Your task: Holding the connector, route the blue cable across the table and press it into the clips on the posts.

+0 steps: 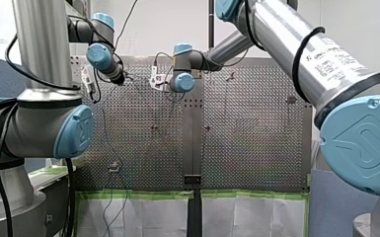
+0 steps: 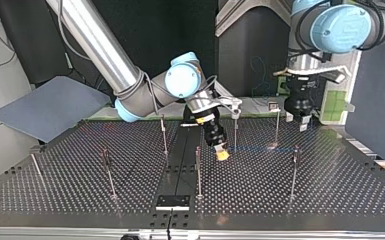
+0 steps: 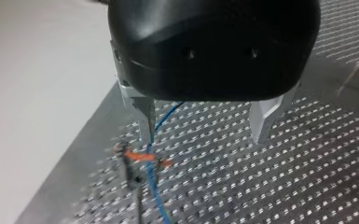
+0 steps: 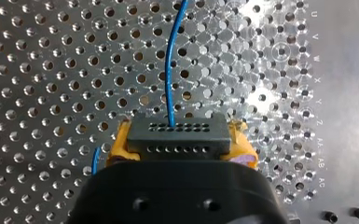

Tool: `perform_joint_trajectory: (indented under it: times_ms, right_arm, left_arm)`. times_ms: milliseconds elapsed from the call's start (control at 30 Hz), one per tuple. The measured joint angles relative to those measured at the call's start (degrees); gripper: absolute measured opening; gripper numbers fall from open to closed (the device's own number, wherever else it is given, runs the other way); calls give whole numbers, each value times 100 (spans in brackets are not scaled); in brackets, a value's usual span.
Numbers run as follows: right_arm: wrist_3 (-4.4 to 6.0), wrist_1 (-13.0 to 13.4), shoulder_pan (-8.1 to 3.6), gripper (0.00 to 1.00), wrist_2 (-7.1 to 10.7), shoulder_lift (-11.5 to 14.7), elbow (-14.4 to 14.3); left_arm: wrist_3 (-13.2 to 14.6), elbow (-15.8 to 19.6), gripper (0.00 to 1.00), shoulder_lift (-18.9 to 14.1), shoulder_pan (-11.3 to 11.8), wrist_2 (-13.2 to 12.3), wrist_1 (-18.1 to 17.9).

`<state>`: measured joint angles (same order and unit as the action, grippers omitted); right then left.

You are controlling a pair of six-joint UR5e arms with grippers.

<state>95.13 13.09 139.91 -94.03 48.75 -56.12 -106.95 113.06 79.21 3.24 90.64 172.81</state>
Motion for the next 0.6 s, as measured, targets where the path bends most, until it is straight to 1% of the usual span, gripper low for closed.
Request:
perform_joint_trajectory:
  times_ms: [100, 367, 433, 600]
  right_arm:
    - [-6, 5, -9, 0, -2, 0, 0]
    - [-10, 6, -37, 0, -2, 1, 0]
    - [-10, 8, -42, 0, -2, 1, 2]
    - [-10, 11, -46, 0, -2, 2, 4]
  left_arm:
    - [163, -36, 100, 83, -64, -44, -29]
    - [627, -288, 100, 210, -262, -51, -433]
    - [706, -351, 100, 249, -306, -41, -518]
    - [769, -485, 100, 416, -396, -18, -638]
